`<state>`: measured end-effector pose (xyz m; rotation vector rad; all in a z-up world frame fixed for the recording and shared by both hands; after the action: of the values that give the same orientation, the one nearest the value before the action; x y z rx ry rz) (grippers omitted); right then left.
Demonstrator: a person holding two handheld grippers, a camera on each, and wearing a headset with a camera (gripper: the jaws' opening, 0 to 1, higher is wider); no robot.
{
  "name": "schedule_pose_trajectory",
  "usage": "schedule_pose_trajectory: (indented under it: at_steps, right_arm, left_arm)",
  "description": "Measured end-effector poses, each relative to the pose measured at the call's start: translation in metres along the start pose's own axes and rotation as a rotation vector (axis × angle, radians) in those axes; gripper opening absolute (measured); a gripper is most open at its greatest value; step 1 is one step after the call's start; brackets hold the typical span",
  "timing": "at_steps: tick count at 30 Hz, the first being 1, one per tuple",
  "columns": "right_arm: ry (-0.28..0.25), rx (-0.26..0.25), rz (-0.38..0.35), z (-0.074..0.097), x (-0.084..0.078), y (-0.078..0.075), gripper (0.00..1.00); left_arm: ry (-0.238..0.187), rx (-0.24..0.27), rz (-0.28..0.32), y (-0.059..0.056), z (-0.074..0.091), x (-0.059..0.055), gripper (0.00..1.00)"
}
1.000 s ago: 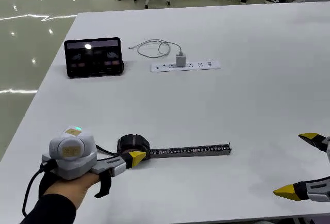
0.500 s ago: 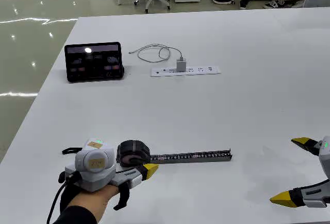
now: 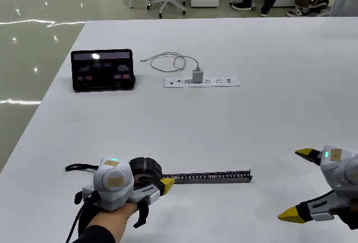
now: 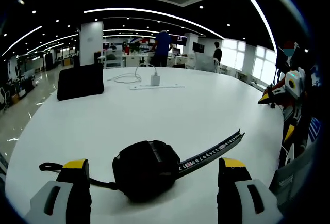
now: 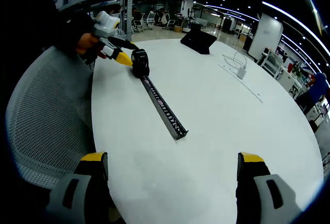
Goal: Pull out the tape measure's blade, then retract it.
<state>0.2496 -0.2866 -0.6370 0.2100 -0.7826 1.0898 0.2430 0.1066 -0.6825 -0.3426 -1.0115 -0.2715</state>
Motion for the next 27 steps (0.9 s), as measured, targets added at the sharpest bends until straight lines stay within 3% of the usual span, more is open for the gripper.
schedule_pose_trajectory:
  at_steps: [4,7,12,15,20,24,27]
  right_arm:
    - [0.003,0.041,0.051,-0.013,0.007,-0.008,1.00]
    - [-0.004,0.073,0.128,-0.023,0.017,-0.013,0.99]
    - [0.036,0.128,0.166,-0.041,0.025,-0.022,0.93]
    - [0.059,0.179,0.193,-0.053,0.027,-0.028,0.84]
    - [0.084,0.227,0.261,-0.074,0.033,-0.030,0.75]
    - [0.112,0.257,0.272,-0.091,0.031,-0.029,0.60]
    - [0.170,0.297,0.306,-0.101,0.024,-0.026,0.46]
  left_arm:
    - [-0.004,-0.001,0.002,0.000,-0.004,-0.005,1.00]
    - [0.007,0.043,-0.046,0.002,-0.004,-0.005,1.00]
    - [0.007,0.029,-0.028,0.003,-0.005,-0.007,1.00]
    - [-0.032,0.006,-0.044,0.001,-0.004,-0.006,1.00]
    - [-0.014,-0.028,0.000,-0.003,-0.007,-0.009,1.00]
    - [-0.016,-0.028,-0.012,-0.003,-0.007,-0.008,1.00]
    - [-0.013,-0.035,-0.014,-0.003,-0.008,-0.009,1.00]
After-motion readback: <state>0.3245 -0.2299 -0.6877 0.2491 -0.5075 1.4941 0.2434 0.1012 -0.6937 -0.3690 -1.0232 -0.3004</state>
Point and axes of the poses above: the centre of the closed fingertips' face, and the gripper's own axes: z roughly backward along the fingers, y roughly to its left, x roughly out of its top, the point moved 10 cm from there along z, roughly backward along the fingers, and after that the axes turned 7 degrees about -x, right-handed, at the moved point
